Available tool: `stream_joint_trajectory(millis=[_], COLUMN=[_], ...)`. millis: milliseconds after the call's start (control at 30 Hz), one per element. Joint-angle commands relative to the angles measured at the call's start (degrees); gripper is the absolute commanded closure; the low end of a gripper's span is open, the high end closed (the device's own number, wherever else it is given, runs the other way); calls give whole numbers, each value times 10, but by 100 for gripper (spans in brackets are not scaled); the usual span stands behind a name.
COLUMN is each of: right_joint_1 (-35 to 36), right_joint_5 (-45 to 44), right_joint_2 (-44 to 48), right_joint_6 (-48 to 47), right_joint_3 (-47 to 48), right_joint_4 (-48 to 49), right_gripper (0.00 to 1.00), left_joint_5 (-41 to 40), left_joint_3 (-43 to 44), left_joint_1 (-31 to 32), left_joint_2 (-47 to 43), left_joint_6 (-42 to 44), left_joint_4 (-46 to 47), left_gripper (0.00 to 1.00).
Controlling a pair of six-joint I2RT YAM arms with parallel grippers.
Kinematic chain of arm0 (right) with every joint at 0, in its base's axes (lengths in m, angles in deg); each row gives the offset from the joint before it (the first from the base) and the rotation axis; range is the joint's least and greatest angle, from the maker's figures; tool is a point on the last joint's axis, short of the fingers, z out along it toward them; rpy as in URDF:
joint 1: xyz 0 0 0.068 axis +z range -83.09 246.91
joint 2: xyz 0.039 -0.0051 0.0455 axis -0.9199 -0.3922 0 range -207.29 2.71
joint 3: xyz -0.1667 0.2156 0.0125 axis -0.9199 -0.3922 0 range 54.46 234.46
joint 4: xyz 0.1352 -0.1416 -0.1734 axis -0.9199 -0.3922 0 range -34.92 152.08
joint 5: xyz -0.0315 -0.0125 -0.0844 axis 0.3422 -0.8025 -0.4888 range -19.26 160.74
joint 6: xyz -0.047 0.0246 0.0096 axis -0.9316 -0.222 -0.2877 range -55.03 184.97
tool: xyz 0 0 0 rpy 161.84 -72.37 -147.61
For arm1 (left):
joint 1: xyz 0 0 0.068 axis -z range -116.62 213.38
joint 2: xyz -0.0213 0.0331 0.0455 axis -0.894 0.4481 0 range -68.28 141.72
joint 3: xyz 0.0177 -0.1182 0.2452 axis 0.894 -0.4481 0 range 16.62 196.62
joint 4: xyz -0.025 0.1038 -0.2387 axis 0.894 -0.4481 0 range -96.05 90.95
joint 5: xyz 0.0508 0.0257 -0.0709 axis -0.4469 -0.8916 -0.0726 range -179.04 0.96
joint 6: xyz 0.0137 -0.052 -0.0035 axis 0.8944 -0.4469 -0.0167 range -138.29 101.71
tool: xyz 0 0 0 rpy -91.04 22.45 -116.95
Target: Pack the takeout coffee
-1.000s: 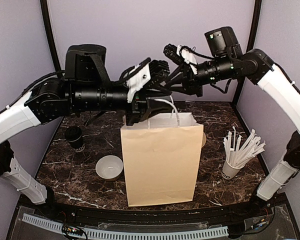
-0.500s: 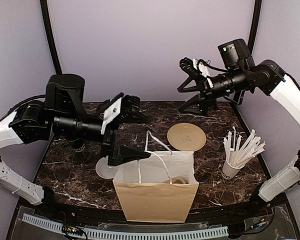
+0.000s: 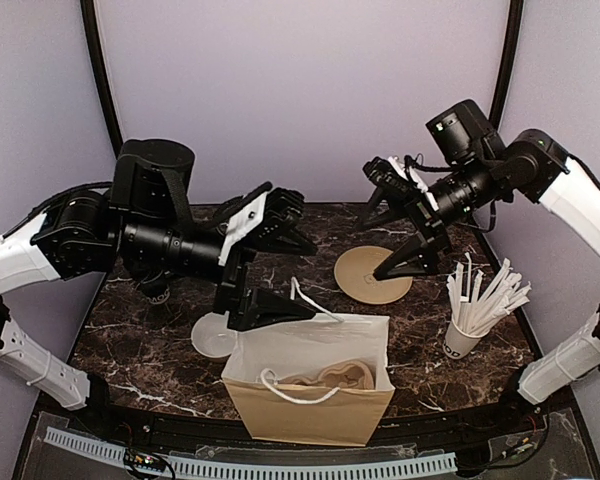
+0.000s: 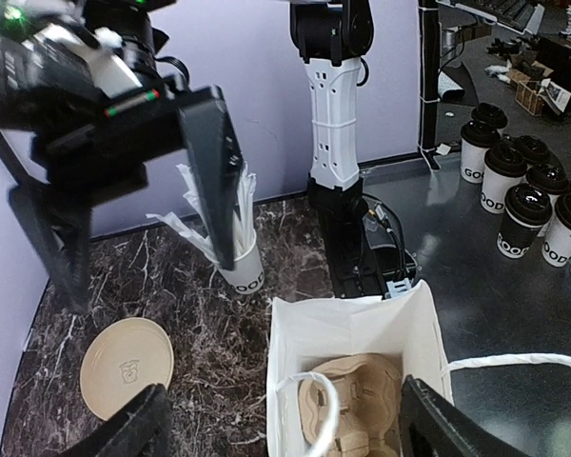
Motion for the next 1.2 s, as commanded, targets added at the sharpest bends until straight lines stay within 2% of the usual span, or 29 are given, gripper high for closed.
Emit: stream_joint_trajectory(millis=[0,133,233,367,567,767,800,900,967,1000,1033,1067,1100,1167], right_joint_1=[35,83,98,114,137,160,163,174,181,182,182,182,182,180], right_joint_5=[0,-34,-33,-44,-62,-73,-74,-92,-107,-104,-106,-120,-137,-184], right_joint_2=[4,-18,-35,-54,-65,-54,-52,-55,-55,-57,-60,-63,-66,-74], right_joint_6=[13,38,39,33,21,-5,-8,-9,3,2,8,29,46,60], right_joint_3=[-52,-56,-32,-12,-8,-14,-20,-25,-26,-21,-13,-5,7,34], right_joint_4=[27,51,49,43,22,-2,-2,-2,14,13,16,35,49,68], right_gripper=[7,9,11,12,12,6,6,7,9,10,15,30,52,100], left_joint_5=[-23,-22,-16,3,21,2,-7,-17,-16,-18,-23,-28,-42,-78], left_joint_3=[18,27,36,33,57,72,73,79,87,93,95,96,97,104], left_joint_1=[10,22,55,90,136,141,141,141,141,141,141,141,141,141], left_joint_2=[-72,-88,-72,-50,11,37,37,37,40,42,44,43,43,40], left_joint_6=[-19,-69,-103,-130,-100,-70,-70,-71,-75,-76,-76,-76,-74,-61], left_joint_4=[-32,-117,-187,-207,-204,-192,-185,-176,-177,-179,-180,-180,-179,-174], left_gripper=[10,7,6,7,8,23,29,40,55,72,81,95,99,100])
